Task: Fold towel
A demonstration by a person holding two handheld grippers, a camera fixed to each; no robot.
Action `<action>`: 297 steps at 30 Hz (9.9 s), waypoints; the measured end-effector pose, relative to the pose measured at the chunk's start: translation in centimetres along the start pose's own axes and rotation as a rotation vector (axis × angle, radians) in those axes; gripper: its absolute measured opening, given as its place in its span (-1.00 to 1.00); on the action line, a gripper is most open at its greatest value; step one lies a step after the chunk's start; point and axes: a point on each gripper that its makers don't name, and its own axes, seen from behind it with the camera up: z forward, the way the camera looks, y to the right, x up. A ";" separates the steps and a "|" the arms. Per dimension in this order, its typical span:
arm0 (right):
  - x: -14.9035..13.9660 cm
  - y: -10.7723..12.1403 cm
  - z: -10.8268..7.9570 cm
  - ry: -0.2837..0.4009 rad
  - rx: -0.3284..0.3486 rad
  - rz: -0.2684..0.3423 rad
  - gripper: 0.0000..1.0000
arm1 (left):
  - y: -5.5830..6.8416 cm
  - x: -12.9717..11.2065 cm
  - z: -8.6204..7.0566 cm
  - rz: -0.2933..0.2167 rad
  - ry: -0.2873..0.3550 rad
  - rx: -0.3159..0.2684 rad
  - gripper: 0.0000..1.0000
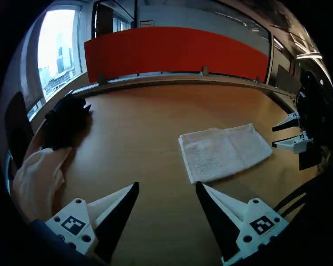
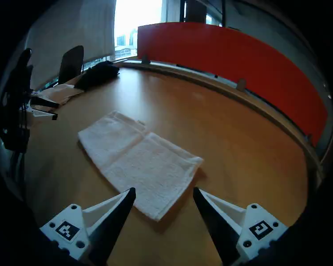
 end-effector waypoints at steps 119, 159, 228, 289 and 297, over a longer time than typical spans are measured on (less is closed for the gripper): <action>12.0 -12.0 4.2 0.013 0.380 -0.341 -0.95 | -3.1 -5.5 -5.6 -0.151 0.152 0.085 0.89; 8.2 -17.1 8.1 -0.078 0.451 -0.366 0.39 | -3.4 -5.6 -5.9 -0.163 0.153 0.090 0.89; 0.6 -11.5 5.1 -0.104 0.145 -0.069 -0.91 | -3.0 -5.4 -5.6 -0.151 0.142 0.060 0.89; 14.8 6.2 -9.9 0.057 -0.023 -0.041 -0.92 | -1.3 -1.6 -4.6 -0.115 0.157 -0.008 0.89; 12.0 10.4 -12.1 0.015 -0.066 -0.052 -0.91 | -0.8 -1.0 -4.3 -0.104 0.157 -0.010 0.89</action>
